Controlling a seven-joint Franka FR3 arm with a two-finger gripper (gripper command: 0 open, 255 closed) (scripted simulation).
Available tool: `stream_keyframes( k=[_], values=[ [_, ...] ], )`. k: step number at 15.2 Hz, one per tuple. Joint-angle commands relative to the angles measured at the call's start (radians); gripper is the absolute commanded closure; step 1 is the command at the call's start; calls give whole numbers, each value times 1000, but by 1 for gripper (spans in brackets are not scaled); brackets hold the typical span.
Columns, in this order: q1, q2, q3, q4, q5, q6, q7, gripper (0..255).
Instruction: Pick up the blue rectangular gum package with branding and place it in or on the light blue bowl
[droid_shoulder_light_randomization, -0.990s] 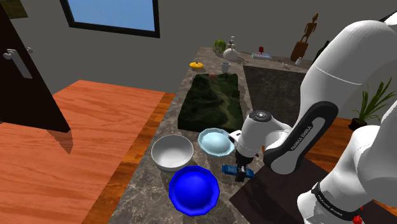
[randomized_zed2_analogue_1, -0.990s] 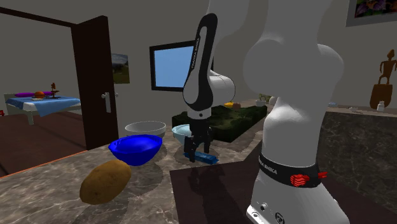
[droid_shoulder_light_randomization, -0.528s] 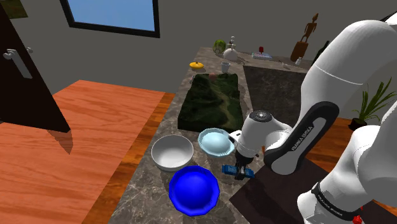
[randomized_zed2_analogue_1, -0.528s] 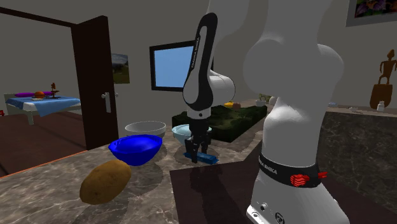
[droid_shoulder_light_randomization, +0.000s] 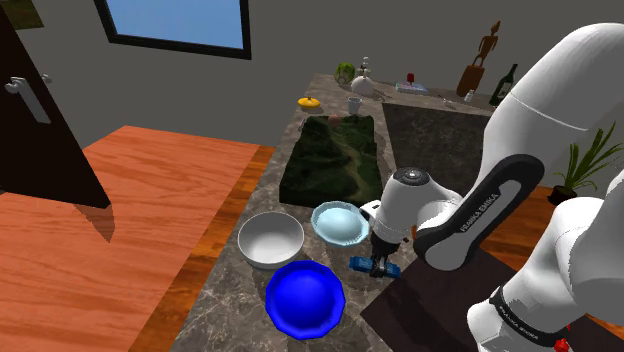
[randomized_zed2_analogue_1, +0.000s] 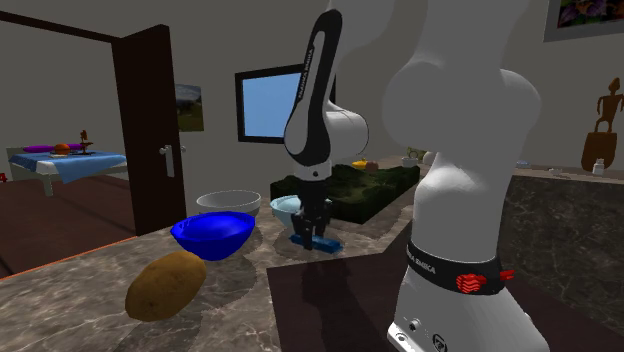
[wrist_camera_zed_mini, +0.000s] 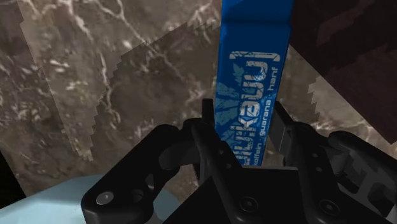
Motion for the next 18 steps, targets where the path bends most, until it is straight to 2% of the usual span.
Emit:
stream_keyframes(
  k=[1, 7, 18],
  values=[
    [4, -49, 6, -7, 37, -42, -26, 255],
    [26, -185, -2, -14, 88, -171, -63, 255],
    [44, -403, -14, 6, 114, -409, -85, 255]
  ],
)
